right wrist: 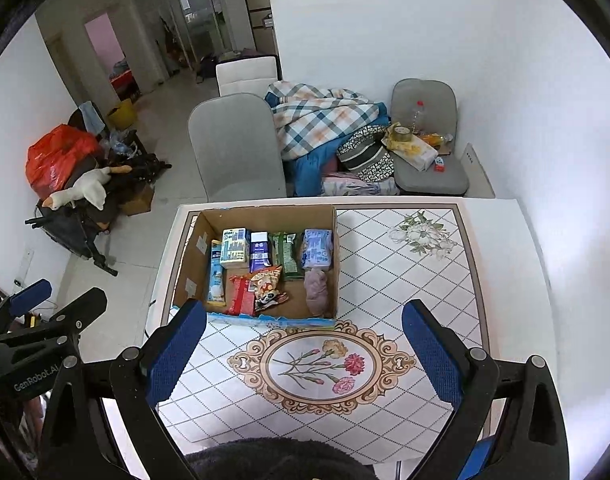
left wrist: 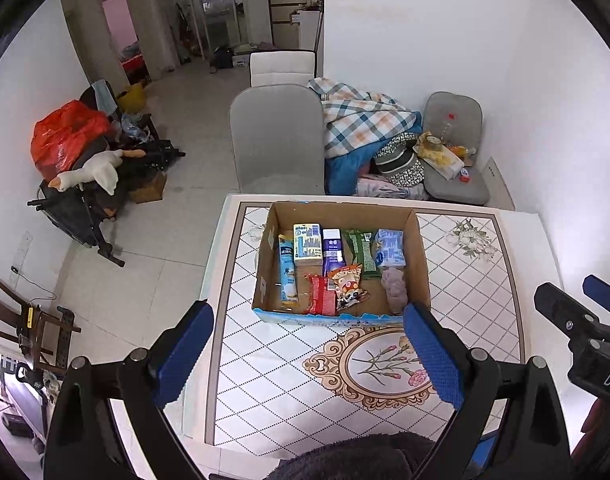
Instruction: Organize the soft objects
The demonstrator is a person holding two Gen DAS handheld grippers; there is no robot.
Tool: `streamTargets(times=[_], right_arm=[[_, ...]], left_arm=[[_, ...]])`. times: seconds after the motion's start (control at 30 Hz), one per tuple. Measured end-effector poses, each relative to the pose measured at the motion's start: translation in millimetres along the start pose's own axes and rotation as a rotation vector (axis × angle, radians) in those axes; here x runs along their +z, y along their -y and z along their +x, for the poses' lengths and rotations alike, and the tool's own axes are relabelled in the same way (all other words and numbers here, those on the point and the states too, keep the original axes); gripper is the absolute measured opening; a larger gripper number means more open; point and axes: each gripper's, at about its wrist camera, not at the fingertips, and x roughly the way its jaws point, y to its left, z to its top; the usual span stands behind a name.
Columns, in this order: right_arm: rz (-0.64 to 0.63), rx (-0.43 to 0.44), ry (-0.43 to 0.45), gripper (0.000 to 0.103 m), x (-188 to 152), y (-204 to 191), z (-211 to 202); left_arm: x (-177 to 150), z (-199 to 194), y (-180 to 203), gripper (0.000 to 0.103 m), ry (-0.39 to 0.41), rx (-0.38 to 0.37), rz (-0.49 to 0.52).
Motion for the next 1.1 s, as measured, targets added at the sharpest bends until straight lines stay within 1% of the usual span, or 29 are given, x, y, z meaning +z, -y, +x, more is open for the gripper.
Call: streamTargets(times=[0.43, 0.67, 1.1], right_arm=[[-0.005, -0.005, 0.005, 0.100, 0.7, -2.2, -3.3], [0.000, -0.007, -0.004, 0.100, 0.5, -1.8, -2.3], [0.000, -0.024, -0.002, 0.100, -4.4, 3.7, -2.0]], left_arm=[[-3.0, -6.0, 0.4, 0.097, 0.019, 0.003, -0.003], [-4.2, -7.8, 2.4, 0.097, 0.007, 0.003, -0.005], [-6.4, -8.9, 4.0, 0.097, 0.010, -0.001, -0.008]])
